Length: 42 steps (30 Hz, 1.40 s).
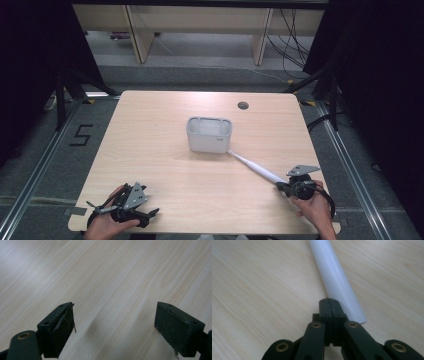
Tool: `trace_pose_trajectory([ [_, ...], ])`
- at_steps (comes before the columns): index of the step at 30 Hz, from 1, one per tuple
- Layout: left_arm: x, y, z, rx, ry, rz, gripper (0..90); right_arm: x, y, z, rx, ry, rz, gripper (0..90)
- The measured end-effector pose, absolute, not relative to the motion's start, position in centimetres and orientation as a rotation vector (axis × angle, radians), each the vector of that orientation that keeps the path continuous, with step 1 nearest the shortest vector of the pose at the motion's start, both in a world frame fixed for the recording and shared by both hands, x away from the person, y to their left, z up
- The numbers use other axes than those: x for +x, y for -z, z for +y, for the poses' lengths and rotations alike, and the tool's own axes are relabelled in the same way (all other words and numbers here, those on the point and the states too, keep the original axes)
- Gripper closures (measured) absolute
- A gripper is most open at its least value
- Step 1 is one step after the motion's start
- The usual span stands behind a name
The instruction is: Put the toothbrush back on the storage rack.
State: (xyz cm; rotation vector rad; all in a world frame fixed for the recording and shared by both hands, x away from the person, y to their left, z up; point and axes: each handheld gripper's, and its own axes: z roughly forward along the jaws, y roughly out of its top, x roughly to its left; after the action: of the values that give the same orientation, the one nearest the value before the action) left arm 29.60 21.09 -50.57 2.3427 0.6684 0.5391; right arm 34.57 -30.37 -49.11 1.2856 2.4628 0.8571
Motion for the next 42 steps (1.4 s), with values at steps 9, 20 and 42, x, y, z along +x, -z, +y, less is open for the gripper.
trace_pose_trajectory([
  [9, 29.6, 50.6, 21.1, 2.341, -0.541, 0.671, 15.7, 34.7, 48.9, -30.6, 1.249, -0.863, 2.454, 90.0],
  [20, 29.6, 50.6, 21.1, 2.340, -0.544, 0.672, 15.7, 35.5, 46.3, -28.6, 1.171, -0.857, 2.481, 75.4],
  [42, 29.6, 50.6, 21.1, 2.333, -0.539, 0.668, 15.7, 41.0, 45.5, -25.7, 1.055, -0.605, 2.662, 52.7],
])
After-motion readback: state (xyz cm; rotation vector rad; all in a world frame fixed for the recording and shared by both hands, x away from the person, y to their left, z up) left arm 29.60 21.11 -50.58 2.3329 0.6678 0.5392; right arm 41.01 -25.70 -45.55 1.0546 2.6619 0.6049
